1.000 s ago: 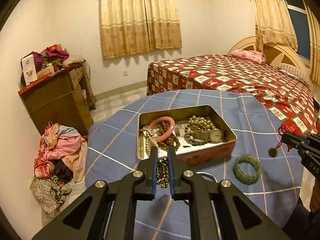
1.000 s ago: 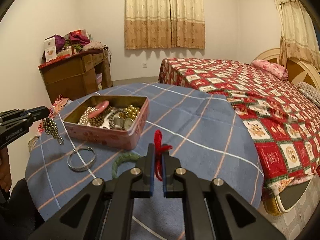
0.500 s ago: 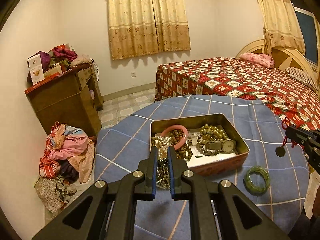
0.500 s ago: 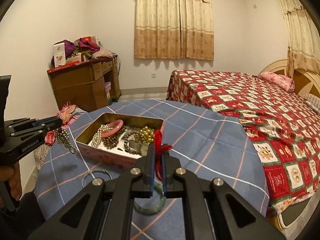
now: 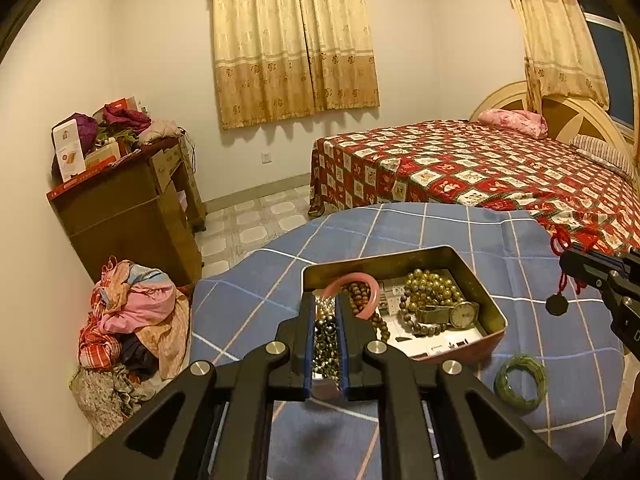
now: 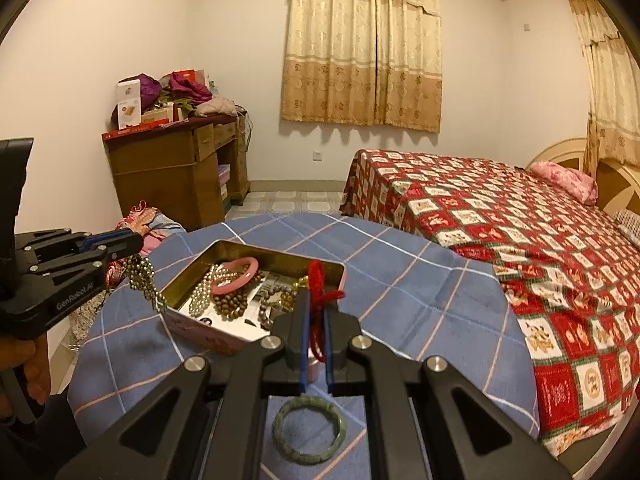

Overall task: Organize jewelry
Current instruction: 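Carry the bead bracelet and red tassel charm into the tin with both tools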

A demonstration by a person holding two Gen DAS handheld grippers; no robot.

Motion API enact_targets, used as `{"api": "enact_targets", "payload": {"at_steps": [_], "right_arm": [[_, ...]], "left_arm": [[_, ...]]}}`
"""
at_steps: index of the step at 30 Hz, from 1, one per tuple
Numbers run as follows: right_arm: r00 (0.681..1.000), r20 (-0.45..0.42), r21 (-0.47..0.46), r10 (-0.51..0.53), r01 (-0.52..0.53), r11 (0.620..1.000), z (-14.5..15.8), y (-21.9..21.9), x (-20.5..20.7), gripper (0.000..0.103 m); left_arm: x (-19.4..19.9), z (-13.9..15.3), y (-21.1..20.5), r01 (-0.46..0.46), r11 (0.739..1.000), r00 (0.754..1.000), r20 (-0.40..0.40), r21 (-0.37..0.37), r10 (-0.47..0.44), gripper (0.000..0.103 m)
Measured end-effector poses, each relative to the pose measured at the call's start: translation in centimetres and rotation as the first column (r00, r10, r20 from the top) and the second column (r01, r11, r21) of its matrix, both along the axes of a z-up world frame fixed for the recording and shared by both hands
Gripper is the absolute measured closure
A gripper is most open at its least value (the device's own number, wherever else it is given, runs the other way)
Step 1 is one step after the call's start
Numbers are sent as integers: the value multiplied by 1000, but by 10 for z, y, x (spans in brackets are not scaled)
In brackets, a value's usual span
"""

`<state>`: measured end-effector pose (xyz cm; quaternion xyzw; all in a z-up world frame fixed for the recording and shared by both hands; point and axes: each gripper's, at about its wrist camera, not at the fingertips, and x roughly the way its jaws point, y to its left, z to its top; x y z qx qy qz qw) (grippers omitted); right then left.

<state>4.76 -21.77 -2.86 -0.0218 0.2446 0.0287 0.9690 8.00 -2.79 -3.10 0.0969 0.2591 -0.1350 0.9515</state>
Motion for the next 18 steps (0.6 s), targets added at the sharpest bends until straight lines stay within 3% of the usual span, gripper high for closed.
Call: {"api": "enact_targets", "payload": {"at_steps": [18], "right_arm": [[999, -8, -36, 31, -31, 999, 6, 18, 37, 95]], "left_arm": [[42, -1, -9, 5, 1000, 1000, -14, 17, -5, 94]]}}
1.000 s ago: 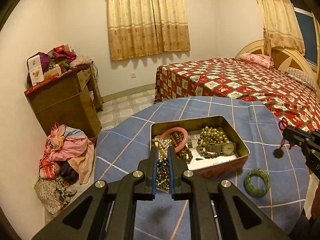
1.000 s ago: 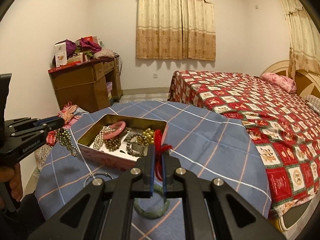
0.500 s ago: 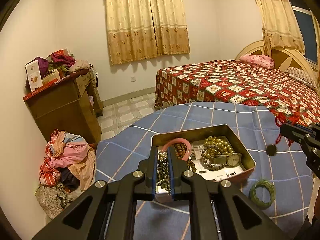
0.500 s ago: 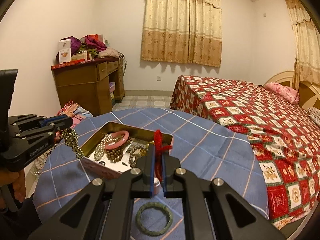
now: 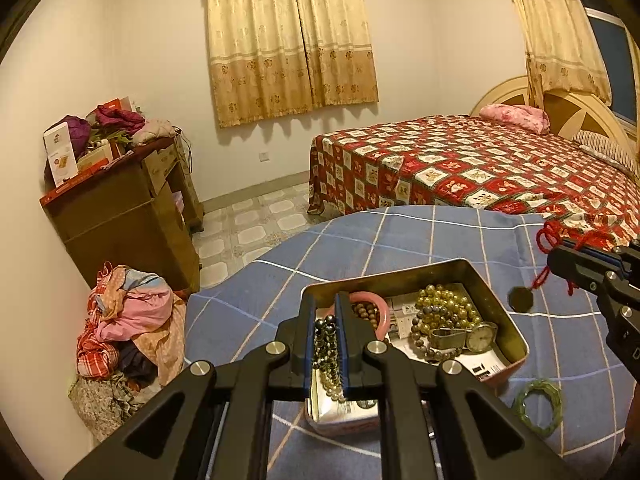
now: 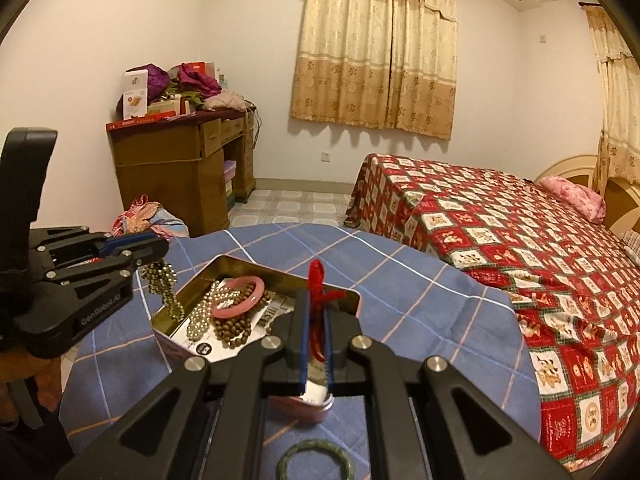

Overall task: Organize jewelry
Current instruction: 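Carry the bead bracelet and red tassel charm into the tin with both tools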

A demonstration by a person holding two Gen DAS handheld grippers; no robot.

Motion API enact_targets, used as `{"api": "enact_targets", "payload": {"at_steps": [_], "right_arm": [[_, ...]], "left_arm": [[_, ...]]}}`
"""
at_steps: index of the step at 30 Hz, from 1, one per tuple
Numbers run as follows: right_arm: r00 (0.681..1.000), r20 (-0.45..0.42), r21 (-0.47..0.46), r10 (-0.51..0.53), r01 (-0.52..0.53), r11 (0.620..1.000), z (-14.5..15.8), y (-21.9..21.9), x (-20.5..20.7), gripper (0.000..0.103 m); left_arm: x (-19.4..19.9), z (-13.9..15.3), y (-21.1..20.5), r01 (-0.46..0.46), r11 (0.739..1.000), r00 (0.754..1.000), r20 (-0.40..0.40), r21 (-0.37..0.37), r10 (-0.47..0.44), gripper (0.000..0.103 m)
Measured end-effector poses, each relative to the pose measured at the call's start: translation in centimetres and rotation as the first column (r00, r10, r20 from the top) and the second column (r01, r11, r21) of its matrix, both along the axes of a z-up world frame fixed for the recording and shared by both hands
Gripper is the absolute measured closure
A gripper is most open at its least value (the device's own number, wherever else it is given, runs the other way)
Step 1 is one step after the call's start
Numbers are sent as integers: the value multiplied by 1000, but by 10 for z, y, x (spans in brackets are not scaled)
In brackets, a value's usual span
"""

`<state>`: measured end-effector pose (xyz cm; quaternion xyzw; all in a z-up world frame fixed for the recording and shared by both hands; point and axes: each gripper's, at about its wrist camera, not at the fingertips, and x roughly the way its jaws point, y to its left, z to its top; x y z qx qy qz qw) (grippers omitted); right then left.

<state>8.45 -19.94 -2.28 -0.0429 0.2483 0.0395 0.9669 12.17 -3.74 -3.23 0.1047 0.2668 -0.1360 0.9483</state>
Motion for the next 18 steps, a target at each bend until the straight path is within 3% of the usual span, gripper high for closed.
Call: {"api": "enact_targets", "payload": {"at_steps": [18], "right_arm": [[998, -60, -19, -37, 36, 999, -21, 6, 53, 95]], "left_arm": [[40, -27, -20, -16, 998, 999, -42, 59, 18, 94]]}}
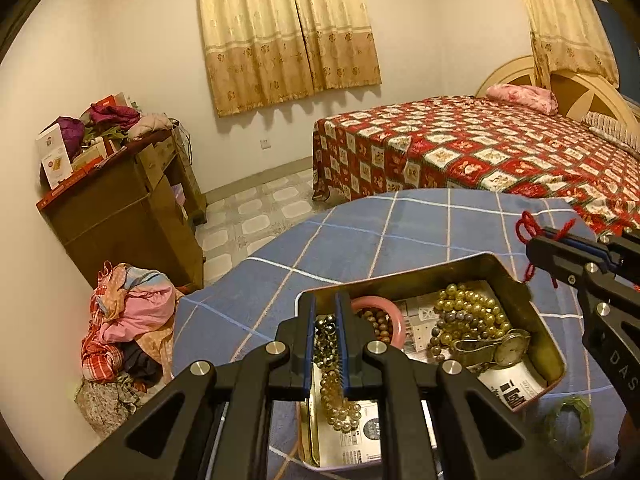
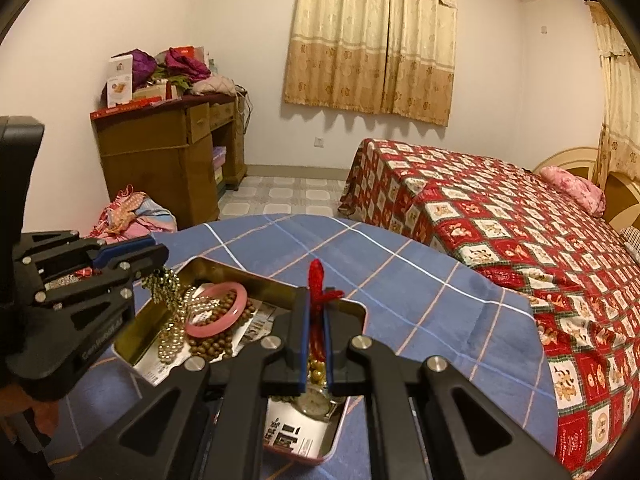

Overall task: Organize jewelry
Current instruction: 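Carry the bead bracelet and red tassel charm into the tin with both tools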

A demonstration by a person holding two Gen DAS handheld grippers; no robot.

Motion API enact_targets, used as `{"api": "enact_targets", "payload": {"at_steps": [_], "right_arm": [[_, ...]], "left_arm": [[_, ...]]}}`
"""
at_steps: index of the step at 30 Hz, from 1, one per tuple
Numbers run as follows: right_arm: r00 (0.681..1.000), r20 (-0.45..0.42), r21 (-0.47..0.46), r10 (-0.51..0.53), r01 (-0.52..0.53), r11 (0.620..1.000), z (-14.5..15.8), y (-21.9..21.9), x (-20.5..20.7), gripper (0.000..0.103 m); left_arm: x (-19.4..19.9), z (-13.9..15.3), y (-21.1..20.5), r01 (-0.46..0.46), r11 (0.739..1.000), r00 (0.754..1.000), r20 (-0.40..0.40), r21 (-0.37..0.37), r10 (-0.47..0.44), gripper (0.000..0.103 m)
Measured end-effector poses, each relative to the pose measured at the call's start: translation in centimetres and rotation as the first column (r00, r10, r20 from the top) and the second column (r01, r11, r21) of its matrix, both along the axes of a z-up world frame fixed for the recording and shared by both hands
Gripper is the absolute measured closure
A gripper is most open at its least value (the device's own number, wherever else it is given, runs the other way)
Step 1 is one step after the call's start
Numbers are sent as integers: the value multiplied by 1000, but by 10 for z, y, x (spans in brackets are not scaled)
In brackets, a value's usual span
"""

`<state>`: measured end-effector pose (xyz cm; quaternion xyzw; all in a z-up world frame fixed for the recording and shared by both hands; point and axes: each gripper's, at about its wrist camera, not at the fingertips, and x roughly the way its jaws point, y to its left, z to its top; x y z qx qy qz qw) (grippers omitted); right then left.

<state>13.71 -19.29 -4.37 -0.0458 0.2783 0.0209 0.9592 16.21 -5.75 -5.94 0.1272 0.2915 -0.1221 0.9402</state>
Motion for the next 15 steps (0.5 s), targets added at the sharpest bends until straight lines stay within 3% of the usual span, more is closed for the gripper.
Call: {"api": "enact_targets", "payload": {"at_steps": [15], "right_arm": [[996, -88, -37, 3, -6, 999, -27, 11, 19, 95]], "left_arm": [[11, -23, 0, 3, 999, 999, -42, 41, -1, 94]]}}
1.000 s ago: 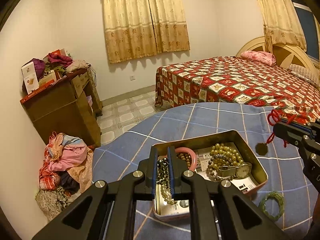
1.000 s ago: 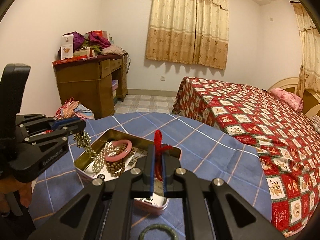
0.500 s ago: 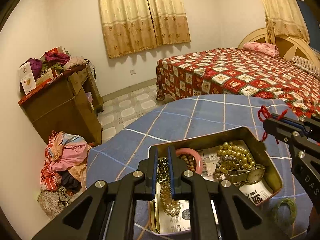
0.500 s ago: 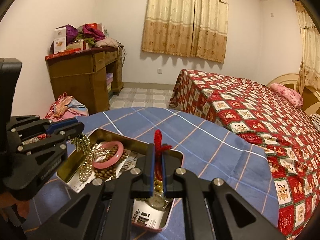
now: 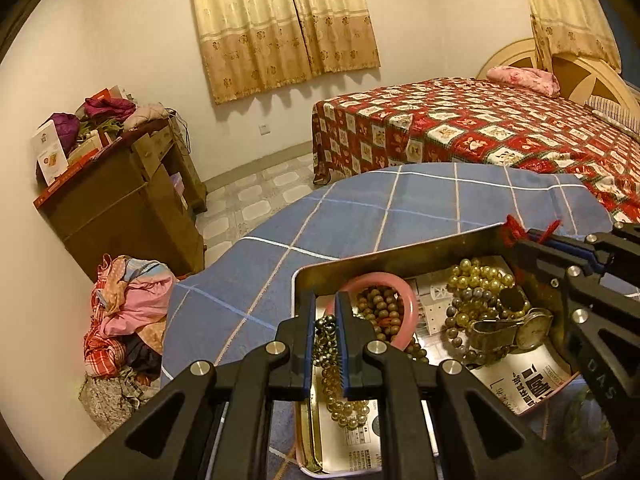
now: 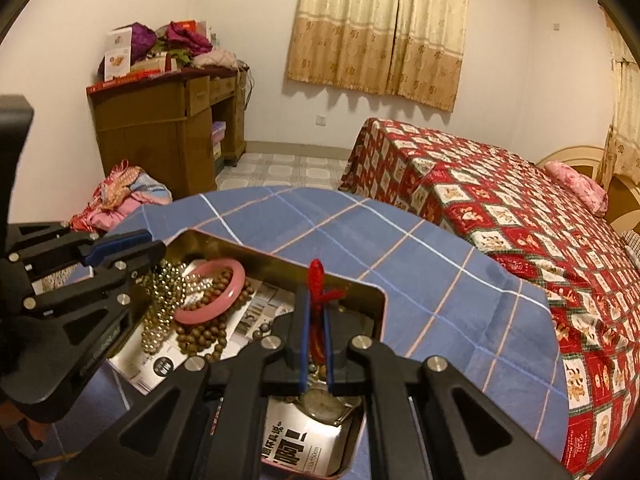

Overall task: Organize jewelry
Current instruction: 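Carry the bead bracelet and red tassel charm into the tin with both tools, then open both tools to release the items and pull back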

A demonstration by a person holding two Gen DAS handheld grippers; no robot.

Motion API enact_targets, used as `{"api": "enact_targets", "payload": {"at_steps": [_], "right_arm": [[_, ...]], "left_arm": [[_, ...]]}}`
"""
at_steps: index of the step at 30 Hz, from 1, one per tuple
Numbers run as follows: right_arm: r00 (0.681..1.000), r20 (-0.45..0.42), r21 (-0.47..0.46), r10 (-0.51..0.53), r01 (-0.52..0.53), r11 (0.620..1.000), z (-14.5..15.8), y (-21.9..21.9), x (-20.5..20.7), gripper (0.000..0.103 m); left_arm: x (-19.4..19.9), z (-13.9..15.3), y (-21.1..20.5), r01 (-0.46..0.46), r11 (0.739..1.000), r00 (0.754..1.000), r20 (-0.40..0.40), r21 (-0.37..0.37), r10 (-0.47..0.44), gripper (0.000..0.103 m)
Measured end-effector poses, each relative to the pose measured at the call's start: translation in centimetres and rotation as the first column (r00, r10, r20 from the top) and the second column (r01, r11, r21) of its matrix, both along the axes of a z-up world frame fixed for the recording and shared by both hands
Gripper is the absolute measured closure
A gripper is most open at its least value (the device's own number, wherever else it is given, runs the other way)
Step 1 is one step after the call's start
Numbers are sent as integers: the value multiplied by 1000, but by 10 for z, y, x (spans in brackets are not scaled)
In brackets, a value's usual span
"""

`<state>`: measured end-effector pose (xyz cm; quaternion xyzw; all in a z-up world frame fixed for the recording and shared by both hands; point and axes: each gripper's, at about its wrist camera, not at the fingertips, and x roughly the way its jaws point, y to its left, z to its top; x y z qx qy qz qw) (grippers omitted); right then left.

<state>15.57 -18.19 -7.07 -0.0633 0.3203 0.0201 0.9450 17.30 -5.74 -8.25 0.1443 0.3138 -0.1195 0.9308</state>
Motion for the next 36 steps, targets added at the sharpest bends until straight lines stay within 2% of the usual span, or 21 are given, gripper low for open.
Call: {"api": "enact_targets", "payload": {"at_steps": [11, 36], "right_arm": [[999, -32, -18, -4, 3, 1000, -8, 1, 2, 95], [999, -32, -23, -7, 7, 1000, -13, -1, -1, 94]], "left_arm": [[4, -10, -3, -1, 1000, 1000, -21, 17, 2, 94], [6, -15, 2, -22, 1000, 999, -27, 14, 23, 94]]}}
